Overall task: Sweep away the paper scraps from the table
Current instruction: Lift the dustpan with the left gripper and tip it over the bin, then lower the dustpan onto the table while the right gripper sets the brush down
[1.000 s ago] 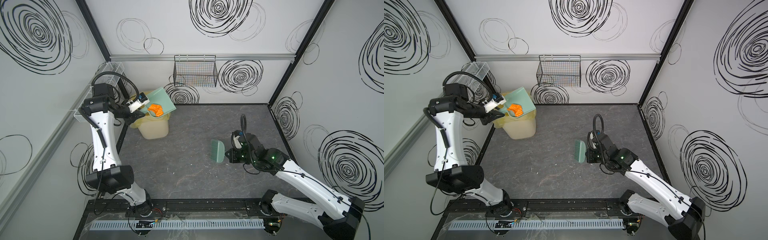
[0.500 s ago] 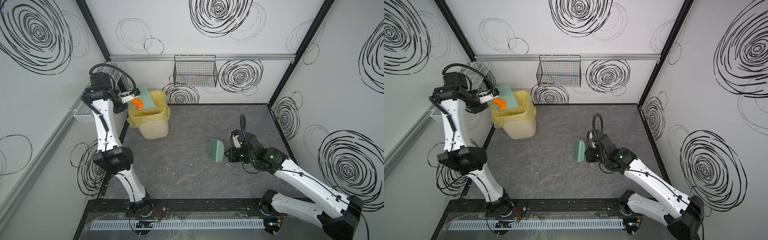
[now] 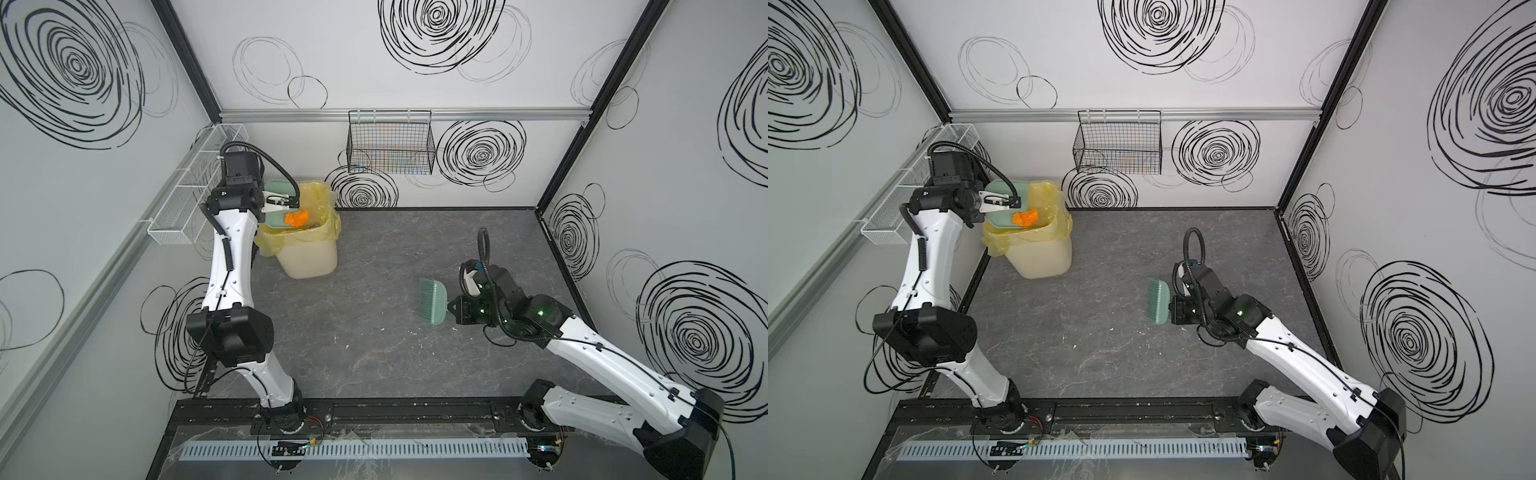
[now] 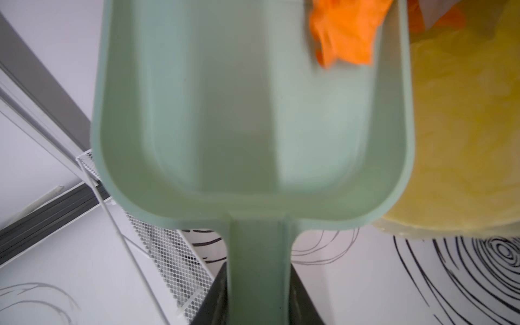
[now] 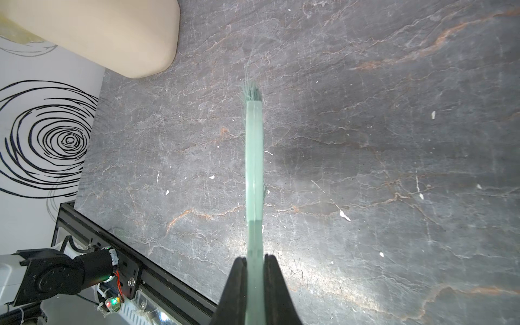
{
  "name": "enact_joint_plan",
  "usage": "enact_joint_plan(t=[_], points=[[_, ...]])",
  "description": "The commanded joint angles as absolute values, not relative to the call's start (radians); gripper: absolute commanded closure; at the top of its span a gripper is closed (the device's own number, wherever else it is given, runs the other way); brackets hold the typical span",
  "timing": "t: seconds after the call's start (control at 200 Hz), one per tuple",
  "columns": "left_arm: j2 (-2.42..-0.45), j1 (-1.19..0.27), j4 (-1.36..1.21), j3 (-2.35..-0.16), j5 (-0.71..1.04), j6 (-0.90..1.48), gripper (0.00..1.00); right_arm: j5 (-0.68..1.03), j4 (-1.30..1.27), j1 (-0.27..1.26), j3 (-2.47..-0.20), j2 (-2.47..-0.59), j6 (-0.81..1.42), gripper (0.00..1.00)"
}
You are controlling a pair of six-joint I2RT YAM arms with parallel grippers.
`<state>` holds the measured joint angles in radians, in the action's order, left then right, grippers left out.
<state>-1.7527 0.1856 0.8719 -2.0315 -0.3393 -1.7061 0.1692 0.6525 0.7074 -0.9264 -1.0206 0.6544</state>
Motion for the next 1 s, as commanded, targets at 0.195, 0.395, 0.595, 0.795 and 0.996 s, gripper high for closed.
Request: enact_joint_plan(t=[0.195, 0.395, 0.595, 0.795, 0.996], points=[[-1.713, 0.179, 0.806, -2.191, -0.263, -1.705, 1.00, 0.137, 0.643, 0.704, -0.925, -1.002, 0.641, 1.00], [-1.698, 0.131, 1.039, -2.466, -0.036, -1.439, 1.00, 0.105, 0.627, 0.687, -0.916, -0.993, 0.643, 1.00], [-1.448, -0.069, 1.110, -2.105, 0.079, -1.211, 1.00, 0.125, 0.549, 0.609, -0.917, -0.999, 0.647, 1.00], [-1.254, -0.170, 0.961, -1.567, 0.346, -0.929, 1.00, 0.236, 0.432, 0.417, -0.914, -0.993, 0.657, 1.00], [-1.198, -0.283, 0.698, -1.101, 0.347, -0.827, 1.00, 0.458, 0.202, 0.188, -0.792, -1.001, 0.732, 1.00]])
